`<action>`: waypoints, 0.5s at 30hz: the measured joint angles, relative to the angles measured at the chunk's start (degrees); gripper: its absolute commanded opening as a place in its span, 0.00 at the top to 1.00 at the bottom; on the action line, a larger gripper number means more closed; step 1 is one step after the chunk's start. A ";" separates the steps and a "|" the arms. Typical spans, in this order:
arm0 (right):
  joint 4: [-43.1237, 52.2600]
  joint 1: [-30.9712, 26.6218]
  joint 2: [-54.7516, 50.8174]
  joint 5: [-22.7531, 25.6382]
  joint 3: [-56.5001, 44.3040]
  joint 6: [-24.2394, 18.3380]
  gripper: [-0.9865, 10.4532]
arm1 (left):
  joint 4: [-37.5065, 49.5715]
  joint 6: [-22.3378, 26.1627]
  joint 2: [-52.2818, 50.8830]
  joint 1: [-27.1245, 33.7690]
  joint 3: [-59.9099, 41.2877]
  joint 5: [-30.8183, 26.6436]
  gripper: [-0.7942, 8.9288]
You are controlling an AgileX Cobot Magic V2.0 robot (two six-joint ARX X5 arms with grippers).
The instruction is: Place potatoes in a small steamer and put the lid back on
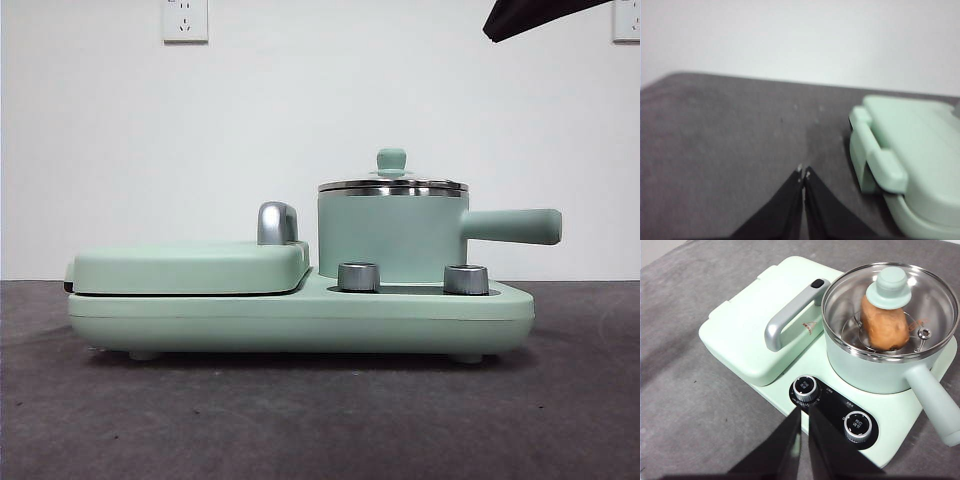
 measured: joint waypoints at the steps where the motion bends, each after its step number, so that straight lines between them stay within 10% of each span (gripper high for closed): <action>1: 0.15 0.00 0.00 0.00 0.00 0.00 0.90 | -0.85 -0.26 0.00 0.00 0.00 -0.02 0.91; 15: 2.58 0.00 0.00 0.09 0.00 -0.35 0.90 | -0.72 -1.11 0.04 0.00 0.00 -0.02 0.91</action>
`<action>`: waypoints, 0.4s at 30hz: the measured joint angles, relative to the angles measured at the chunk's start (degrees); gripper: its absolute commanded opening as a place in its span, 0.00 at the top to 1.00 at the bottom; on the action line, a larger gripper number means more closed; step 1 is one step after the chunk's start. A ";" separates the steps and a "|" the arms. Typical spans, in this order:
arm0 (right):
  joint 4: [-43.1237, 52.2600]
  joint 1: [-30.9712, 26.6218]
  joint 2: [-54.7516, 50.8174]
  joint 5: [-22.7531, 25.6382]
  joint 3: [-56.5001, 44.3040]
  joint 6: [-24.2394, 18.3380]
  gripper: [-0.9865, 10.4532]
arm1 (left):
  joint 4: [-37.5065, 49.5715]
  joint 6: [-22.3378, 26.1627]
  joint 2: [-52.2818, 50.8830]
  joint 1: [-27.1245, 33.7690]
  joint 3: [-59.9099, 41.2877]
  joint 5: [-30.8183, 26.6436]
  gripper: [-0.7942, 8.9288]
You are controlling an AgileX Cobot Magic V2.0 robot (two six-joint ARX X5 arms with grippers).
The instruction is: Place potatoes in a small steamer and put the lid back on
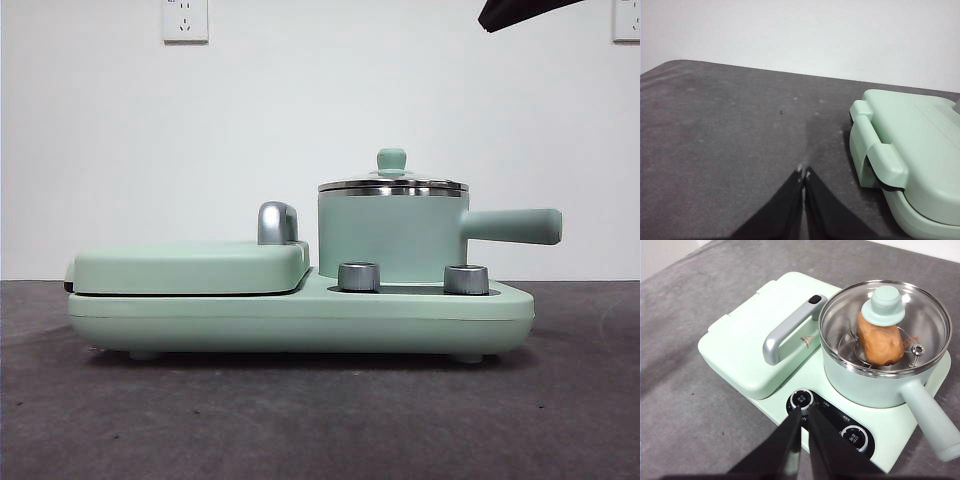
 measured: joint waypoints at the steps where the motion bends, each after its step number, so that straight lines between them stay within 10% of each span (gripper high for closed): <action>1: -0.17 0.02 -0.11 0.83 0.00 -0.96 0.90 | 0.00 -0.02 0.00 0.00 0.00 0.00 0.91; 12: 20.20 -11.19 -27.98 12.07 -28.85 -10.45 0.90 | -0.02 -0.02 0.00 0.00 0.00 0.00 0.91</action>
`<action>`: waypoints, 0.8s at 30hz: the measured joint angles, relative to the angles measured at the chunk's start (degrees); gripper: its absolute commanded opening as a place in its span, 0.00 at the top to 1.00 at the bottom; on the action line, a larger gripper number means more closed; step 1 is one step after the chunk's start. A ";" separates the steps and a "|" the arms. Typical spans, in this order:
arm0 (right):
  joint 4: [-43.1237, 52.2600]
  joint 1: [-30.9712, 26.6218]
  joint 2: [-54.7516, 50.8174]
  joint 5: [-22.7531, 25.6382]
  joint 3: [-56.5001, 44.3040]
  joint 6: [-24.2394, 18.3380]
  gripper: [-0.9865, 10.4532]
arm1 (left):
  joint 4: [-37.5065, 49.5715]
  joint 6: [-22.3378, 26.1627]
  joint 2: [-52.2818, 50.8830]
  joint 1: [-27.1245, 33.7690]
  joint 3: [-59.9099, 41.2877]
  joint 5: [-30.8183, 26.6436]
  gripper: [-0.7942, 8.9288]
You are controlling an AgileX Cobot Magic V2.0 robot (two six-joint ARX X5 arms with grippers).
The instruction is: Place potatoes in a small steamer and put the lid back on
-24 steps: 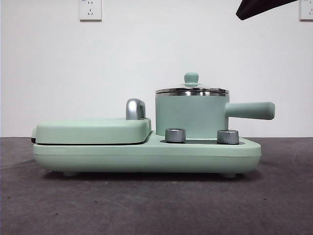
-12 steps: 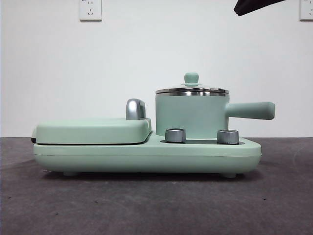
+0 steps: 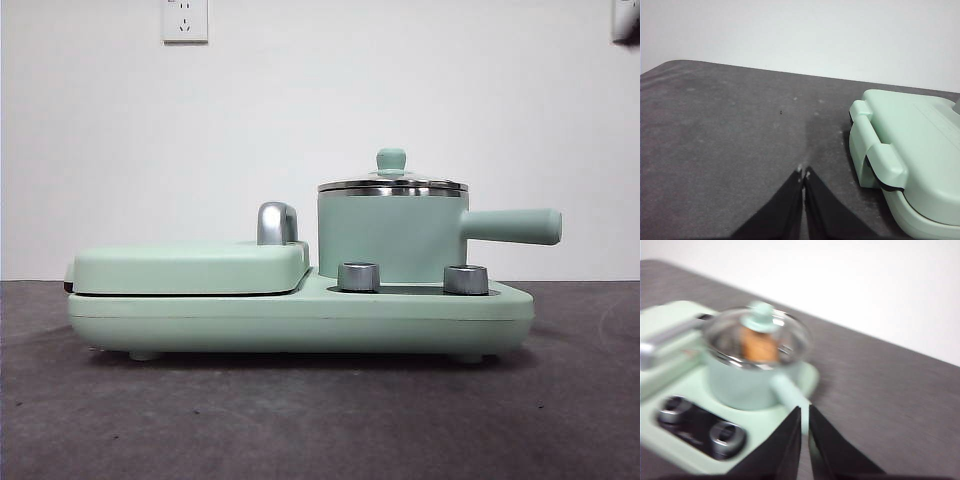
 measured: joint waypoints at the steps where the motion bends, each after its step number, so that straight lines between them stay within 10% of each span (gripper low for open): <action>1: 2.29 -1.57 -3.69 0.07 -4.20 -0.11 0.90 | 0.00 0.00 0.00 0.00 0.00 0.00 0.91; 9: 5.79 -9.11 -24.44 -0.02 -24.26 0.59 0.90 | 0.00 0.00 0.00 0.00 0.00 0.00 0.91; 24: 6.40 -12.20 -25.94 -0.15 -24.76 3.34 0.90 | 0.04 -0.02 0.02 0.00 0.00 0.00 0.91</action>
